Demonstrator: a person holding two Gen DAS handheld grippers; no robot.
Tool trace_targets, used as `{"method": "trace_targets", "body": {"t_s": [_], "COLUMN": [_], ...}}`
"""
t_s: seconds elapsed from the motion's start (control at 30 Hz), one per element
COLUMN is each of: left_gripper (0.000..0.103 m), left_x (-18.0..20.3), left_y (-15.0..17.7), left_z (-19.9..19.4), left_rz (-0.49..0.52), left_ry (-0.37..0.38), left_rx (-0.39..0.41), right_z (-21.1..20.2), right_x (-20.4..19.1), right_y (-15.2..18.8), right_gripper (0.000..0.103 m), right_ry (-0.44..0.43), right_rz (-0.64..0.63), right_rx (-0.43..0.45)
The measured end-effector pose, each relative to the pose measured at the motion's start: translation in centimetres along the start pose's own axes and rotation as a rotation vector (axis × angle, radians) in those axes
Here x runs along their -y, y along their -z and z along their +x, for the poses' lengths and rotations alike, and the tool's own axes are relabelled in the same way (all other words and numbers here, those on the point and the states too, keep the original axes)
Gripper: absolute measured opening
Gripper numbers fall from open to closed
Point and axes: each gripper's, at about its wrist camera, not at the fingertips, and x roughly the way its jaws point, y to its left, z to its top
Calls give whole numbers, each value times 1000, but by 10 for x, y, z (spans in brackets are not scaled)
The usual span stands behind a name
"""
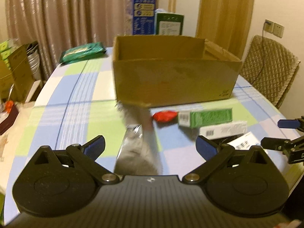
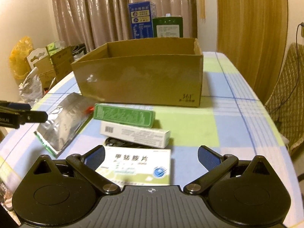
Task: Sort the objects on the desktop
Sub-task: 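Move both tools back toward the remaining items on the table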
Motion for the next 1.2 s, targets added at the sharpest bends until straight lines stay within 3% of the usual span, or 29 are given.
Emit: {"method": "trace_targets", "body": {"t_s": [0.2,0.7,1.1,1.2], "left_gripper": [100,100,100,100], "left_x": [-9,9,12,14], "left_y": [14,17,24,27], "left_z": [-11,-10,-9,-10], "left_rz": [-44,22,42,43], "left_ry": [-24,6,10,9], "left_rx": [-6,-13,-26,-28], "right_z": [8,28,22,17], "right_x": [-9,3,-17,-15], "right_y": [4,17,24,21], "right_gripper": [101,101,101,101], "right_ry": [6,-47,-216,-143], "right_rz": [-33,45,11,-8], "right_rx": [-42,-173,-210,-162]}}
